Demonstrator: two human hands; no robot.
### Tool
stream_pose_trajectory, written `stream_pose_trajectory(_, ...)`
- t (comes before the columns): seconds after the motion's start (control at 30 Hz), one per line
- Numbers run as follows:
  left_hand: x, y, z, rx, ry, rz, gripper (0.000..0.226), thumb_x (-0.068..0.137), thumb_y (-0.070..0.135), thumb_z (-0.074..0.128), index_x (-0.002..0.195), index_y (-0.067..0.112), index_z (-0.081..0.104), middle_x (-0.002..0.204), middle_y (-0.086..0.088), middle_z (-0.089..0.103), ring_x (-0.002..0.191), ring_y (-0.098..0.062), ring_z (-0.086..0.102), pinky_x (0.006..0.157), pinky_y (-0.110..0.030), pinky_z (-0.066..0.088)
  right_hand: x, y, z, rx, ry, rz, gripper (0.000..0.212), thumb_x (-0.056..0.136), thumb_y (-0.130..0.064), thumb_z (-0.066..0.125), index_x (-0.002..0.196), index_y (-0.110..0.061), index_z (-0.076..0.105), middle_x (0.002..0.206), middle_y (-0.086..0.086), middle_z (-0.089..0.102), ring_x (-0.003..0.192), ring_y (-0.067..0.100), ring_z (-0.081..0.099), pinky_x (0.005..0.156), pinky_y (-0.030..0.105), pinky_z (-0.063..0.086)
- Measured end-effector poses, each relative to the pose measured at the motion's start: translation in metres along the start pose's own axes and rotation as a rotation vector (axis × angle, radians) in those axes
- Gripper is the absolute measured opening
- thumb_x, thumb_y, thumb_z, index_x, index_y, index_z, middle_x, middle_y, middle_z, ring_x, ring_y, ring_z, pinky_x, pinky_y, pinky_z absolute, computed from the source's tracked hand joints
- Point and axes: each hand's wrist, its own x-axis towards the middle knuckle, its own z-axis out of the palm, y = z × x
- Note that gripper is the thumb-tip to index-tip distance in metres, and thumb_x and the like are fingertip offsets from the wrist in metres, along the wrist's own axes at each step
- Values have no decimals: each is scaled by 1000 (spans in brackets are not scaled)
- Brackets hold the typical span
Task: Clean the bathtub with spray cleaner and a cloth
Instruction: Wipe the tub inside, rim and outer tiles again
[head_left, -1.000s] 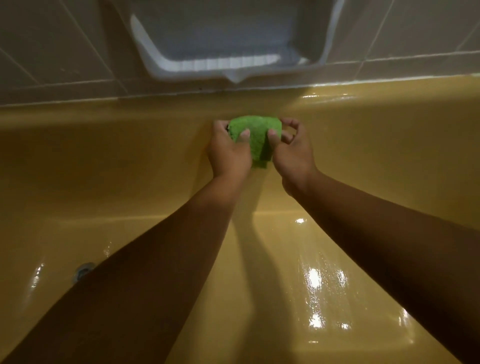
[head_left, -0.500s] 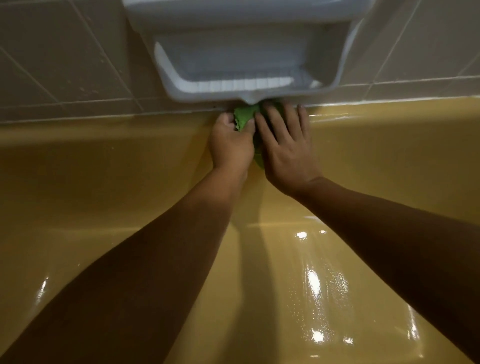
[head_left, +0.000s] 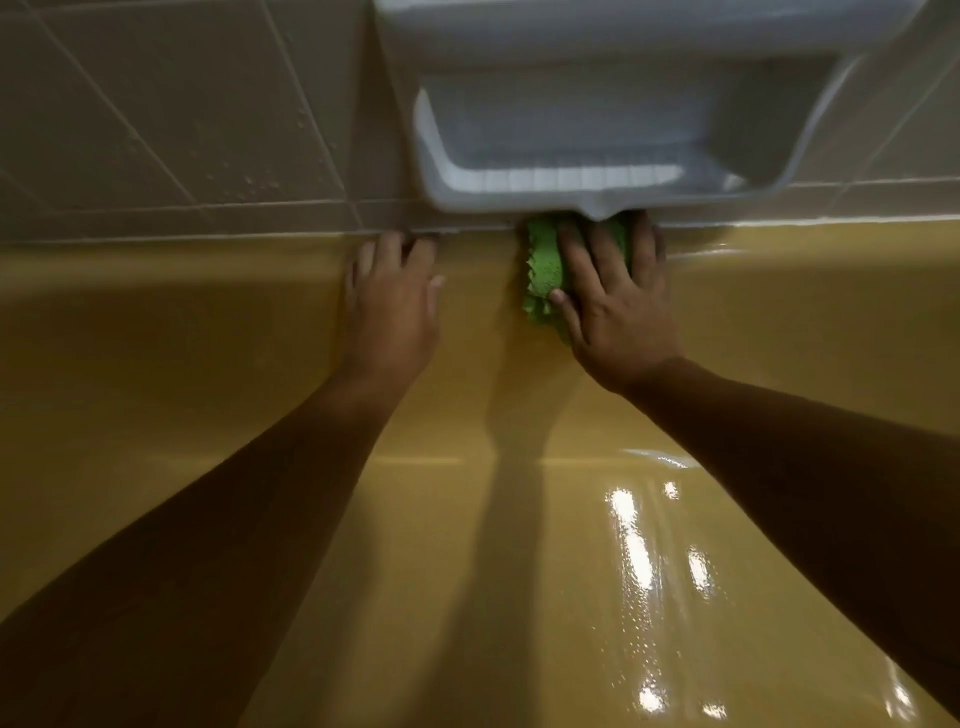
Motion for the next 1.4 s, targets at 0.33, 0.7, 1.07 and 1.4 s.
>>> stream_pose_trajectory(0.33, 7, -56, -3, -2, 3, 74, 53, 89, 34, 75, 135, 11, 60, 128, -9, 62, 114, -32, 50, 101, -42, 43, 12, -64, 29, 25, 106, 11, 62, 107, -44, 48, 158, -9, 38, 160, 22, 38, 149, 54, 21, 121, 68, 20)
stream_pose_trajectory(0.7, 5, -64, 0, 16, 56, 91, 53, 91, 29, 71, 139, 7, 59, 133, -10, 63, 122, -37, 51, 110, -39, 38, 25, -103, 35, 145, 161, 4, 62, 105, -42, 55, 157, -11, 42, 163, 17, 38, 152, 44, 17, 125, 65, 14)
stream_pose_trajectory(1.07, 2, -53, 9, 20, 27, -3, 54, 92, 23, 70, 143, 10, 55, 142, -11, 56, 131, -41, 46, 116, -43, 31, -5, -152, 68, 1160, 233, 1583, 69, 110, -37, 28, 165, -16, -8, 173, 6, -7, 160, 28, -4, 129, 40, 1)
stream_pose_trajectory(1.4, 1, -60, 16, 49, 81, 36, 52, 90, 28, 71, 138, 14, 56, 134, -8, 58, 118, -37, 46, 105, -36, 34, -11, -128, 120, 1569, 455, 2107, 64, 102, -54, 36, 160, -30, 27, 156, 8, 46, 135, 32, 53, 110, 48, 46)
